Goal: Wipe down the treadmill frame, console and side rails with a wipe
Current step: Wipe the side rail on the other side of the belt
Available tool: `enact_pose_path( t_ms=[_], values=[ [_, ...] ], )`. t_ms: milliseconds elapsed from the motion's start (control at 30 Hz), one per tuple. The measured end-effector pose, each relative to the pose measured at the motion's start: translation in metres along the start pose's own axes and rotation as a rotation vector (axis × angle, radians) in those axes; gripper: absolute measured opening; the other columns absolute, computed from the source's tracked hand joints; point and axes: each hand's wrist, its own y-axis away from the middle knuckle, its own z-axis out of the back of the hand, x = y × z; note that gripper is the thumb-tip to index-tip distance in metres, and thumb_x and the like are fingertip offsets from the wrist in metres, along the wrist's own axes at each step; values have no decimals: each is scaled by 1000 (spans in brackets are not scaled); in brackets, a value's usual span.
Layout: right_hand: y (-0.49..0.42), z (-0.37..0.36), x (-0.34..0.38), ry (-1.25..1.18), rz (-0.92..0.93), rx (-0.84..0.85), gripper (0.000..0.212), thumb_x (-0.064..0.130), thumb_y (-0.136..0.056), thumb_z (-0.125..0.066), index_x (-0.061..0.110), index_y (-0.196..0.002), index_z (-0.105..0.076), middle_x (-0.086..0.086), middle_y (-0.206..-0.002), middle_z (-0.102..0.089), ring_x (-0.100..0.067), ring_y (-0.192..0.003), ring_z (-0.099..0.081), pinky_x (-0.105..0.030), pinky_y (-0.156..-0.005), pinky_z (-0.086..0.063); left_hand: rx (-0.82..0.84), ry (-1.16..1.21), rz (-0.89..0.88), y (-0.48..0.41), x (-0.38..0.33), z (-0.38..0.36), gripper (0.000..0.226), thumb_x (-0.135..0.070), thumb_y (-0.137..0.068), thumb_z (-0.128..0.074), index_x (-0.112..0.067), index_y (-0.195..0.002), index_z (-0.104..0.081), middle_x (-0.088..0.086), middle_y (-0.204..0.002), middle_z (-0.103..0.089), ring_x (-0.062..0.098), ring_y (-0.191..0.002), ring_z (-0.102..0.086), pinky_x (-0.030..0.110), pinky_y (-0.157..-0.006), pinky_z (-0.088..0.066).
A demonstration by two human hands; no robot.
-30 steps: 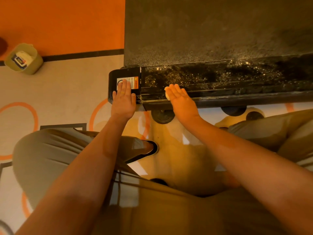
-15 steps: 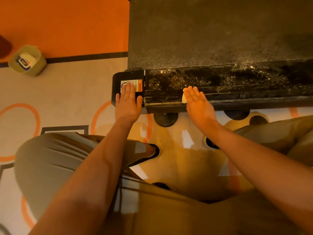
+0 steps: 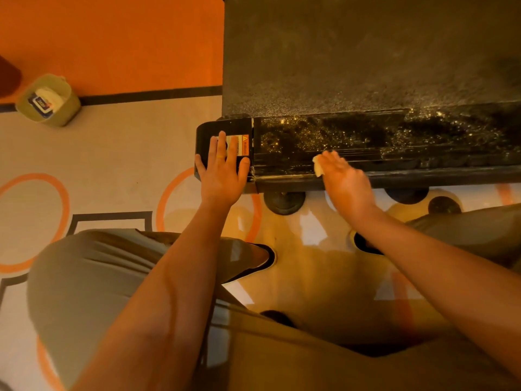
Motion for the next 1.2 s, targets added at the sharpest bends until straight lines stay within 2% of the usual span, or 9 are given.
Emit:
enact_pose_path(
  t_ms=[67, 167, 233, 333, 567, 733, 900, 1033, 1200],
  values=[
    [-9, -6, 36, -13, 63, 22, 57, 2, -97, -53, 11, -151, -37, -13, -158, -35, -30, -146, -33, -46, -103, -46, 5, 8, 2, -1, 1, 0, 62, -50, -107, -21, -24, -161, -9, 2, -169, 0, 21, -155, 7, 60, -121, 0],
    [-30, -15, 89, 13, 113, 36, 63, 1, -98, -48, 8, -155, -23, -15, -162, -22, -31, -151, -18, -40, -119, -24, 10, 28, -7, -1, 3, 1, 62, -50, -107, -22, -24, -161, -11, 2, -169, 0, 20, -155, 7, 59, -121, 1],
    [-40, -21, 111, 57, 129, 48, 65, 6, -101, -42, 6, -157, -11, -17, -165, -11, -32, -153, -7, -41, -123, -9, 12, 40, -18, -1, 4, 2, 62, -51, -107, -22, -23, -161, -11, 2, -169, 0, 20, -155, 7, 58, -121, 2],
    [-43, -26, 119, 64, 118, 112, 72, 21, -101, -43, 7, -158, -1, -16, -166, 0, -31, -154, 3, -43, -124, -2, 13, 32, -28, -1, 6, 2, 63, -52, -107, -21, -23, -161, -11, 2, -169, 0, 20, -155, 7, 57, -121, 1],
    [-23, -16, 57, 24, 79, 124, 74, 46, -102, -35, 9, -159, -5, -13, -167, -3, -28, -154, 2, -42, -125, -2, 33, 2, 11, -3, 2, 0, 64, -52, -106, -19, -23, -161, -6, 2, -169, 3, 21, -155, 9, 58, -121, 1],
    [-28, -20, 83, -1, 40, 135, 81, 55, -101, -32, 6, -159, -2, -16, -166, 2, -31, -153, 6, -42, -123, 3, 42, -16, 5, -2, -1, -1, 63, -50, -107, -16, -22, -161, -3, 3, -169, 5, 22, -155, 10, 59, -121, 2],
    [-26, -14, 65, -7, 91, 145, 76, 53, -103, -30, 10, -159, -3, -12, -167, 0, -27, -154, 4, -42, -125, -1, 35, 7, 6, -1, -3, 1, 62, -48, -107, -18, -23, -161, -4, 3, -169, 3, 22, -155, 9, 60, -120, 2],
    [-8, -5, 17, -21, 15, 134, 63, 41, -107, -22, 11, -159, -5, -10, -167, -2, -25, -154, 3, -39, -125, 0, 23, 22, 20, -1, -5, 1, 61, -47, -107, -20, -22, -161, -7, 4, -169, 1, 23, -155, 7, 61, -120, 1],
    [-17, -10, 48, -3, -39, 134, 58, 32, -109, -20, 6, -158, -4, -15, -166, -1, -31, -154, 2, -43, -125, -3, 45, 11, 43, -1, -9, 1, 62, -47, -107, -17, -21, -161, -2, 4, -169, 4, 24, -155, 9, 61, -121, 0]
  ],
)
